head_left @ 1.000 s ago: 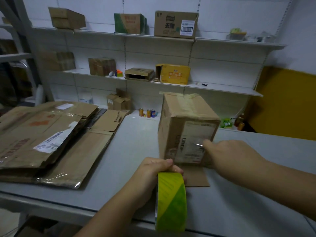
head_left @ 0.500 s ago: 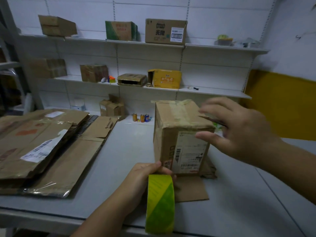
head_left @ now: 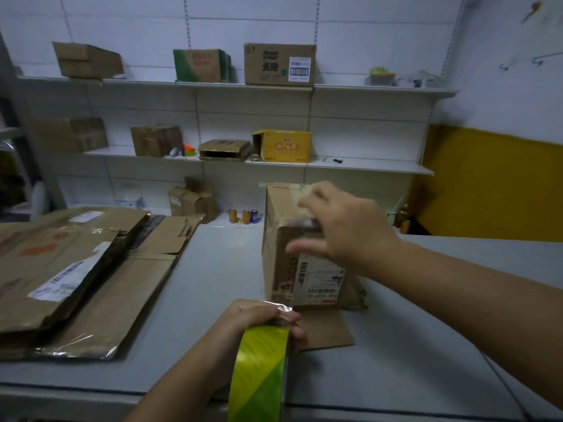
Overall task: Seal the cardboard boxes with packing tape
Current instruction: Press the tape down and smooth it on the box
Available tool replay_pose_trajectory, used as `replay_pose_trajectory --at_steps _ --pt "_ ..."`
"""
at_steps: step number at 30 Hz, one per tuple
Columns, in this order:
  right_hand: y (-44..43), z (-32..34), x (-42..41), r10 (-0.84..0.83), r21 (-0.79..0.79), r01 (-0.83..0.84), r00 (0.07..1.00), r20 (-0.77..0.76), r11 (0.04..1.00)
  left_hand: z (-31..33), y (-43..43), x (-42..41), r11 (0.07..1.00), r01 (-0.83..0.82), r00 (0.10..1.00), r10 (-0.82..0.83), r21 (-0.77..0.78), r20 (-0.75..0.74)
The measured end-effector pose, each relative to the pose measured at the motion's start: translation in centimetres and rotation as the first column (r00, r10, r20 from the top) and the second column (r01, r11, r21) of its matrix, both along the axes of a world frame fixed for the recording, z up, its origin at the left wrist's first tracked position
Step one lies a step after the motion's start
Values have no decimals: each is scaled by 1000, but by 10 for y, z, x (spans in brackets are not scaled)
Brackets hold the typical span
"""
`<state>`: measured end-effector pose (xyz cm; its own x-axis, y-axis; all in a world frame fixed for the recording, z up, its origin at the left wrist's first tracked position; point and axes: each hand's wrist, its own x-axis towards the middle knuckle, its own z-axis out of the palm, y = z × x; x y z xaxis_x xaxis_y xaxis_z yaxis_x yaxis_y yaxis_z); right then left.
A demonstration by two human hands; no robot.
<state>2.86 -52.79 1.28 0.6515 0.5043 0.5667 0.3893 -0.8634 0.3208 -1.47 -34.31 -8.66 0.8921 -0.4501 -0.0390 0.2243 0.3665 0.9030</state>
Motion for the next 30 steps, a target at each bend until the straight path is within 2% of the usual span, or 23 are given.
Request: replay_pose_trajectory --at_steps 1,3,4,5,7,9,10,14,17,18,19,20,21,22,23,24,26,28,30 --pt "-5 6 -8 59 182 -58 998 4 981 0 0 -1 1000 -3 1000 3 -21 -9" --pt "-30 7 -19 94 466 -130 991 100 875 -1 0 -2 998 -36 999 34 -45 -40" --pt "-50 -1 -22 47 544 -75 997 66 836 -1 -1 -3 997 -54 997 51 -48 -51" --pt "-73 -14 -22 -24 588 38 999 -32 808 -1 -2 -5 997 -68 997 66 -38 -42" --pt "-124 -58 -18 -176 506 330 928 -329 797 1 -9 -9 994 -112 994 112 11 15" --pt "-157 -102 -19 -274 340 511 790 -549 790 3 -18 -15 986 -157 985 153 50 74" --pt "-165 -119 -20 -282 300 517 770 -572 802 3 -23 -17 983 -174 981 168 55 94" --pt "-168 -136 -23 -322 220 452 834 -447 865 6 -46 -25 970 -234 955 219 58 200" --pt "-168 -127 -22 -425 47 512 757 -496 858 6 -59 -30 964 -256 941 233 64 247" --pt "-164 -123 -23 -423 44 519 741 -521 854 7 -62 -32 964 -257 940 234 65 249" --pt "-154 -117 -27 -356 143 499 764 -538 855 8 -66 -34 964 -255 938 228 72 261" --pt "-141 -108 -34 -221 339 449 813 -538 827 7 -68 -35 963 -254 933 221 84 284" --pt "-126 -97 -42 -28 564 356 862 -507 745 6 -70 -36 960 -259 925 215 105 314" --pt "-109 -83 -53 180 738 256 872 -454 624 5 -73 -36 957 -262 916 207 123 343" --pt "-93 -70 -65 355 832 186 840 -411 523 5 -75 -37 955 -264 910 200 137 362" --pt "-80 -60 -75 475 864 152 783 -401 479 5 -77 -37 954 -267 907 200 139 371" --pt "-62 -52 -88 575 838 99 684 -449 537 6 -80 -37 957 -257 903 188 134 387" --pt "-54 -54 -87 580 810 88 654 -486 579 6 -80 -37 962 -236 896 160 139 414" --pt "-52 -57 -82 607 840 126 635 -477 528 5 -79 -37 962 -230 902 155 145 402"
